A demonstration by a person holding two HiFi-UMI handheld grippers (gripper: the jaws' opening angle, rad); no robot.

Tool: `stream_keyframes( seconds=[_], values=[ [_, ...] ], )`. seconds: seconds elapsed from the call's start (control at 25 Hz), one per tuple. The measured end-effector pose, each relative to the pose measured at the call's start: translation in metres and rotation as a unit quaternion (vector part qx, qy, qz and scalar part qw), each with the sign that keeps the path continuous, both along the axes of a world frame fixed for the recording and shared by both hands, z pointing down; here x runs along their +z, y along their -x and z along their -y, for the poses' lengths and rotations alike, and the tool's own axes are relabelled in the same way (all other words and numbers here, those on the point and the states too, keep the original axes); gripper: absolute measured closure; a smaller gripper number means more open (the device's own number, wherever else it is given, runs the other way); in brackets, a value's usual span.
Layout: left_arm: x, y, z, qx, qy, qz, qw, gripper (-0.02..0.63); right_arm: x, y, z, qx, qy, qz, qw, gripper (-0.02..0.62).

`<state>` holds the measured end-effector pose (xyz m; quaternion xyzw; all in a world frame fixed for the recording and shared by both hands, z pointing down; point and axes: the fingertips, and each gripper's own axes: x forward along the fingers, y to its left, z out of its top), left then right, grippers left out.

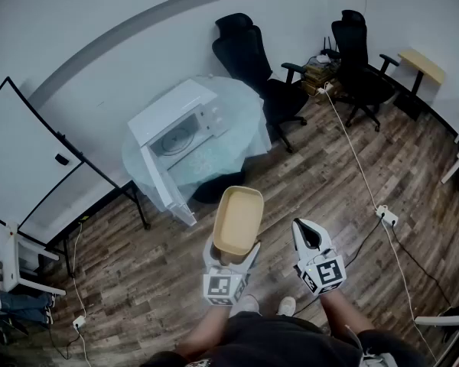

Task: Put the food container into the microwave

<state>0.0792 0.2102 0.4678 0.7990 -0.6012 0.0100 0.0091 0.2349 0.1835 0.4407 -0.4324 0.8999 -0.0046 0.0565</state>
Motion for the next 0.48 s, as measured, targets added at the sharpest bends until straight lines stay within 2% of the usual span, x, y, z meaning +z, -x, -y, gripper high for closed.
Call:
stream_keyframes(
  seconds=[0.48],
  values=[
    [-0.006, 0.026, -0.015, 0.028, 0.0, -0.009, 0.9996, 0.08, -0.024, 0.037, -0.02, 0.018, -0.014, -0.009, 1.0, 0.595]
  ],
)
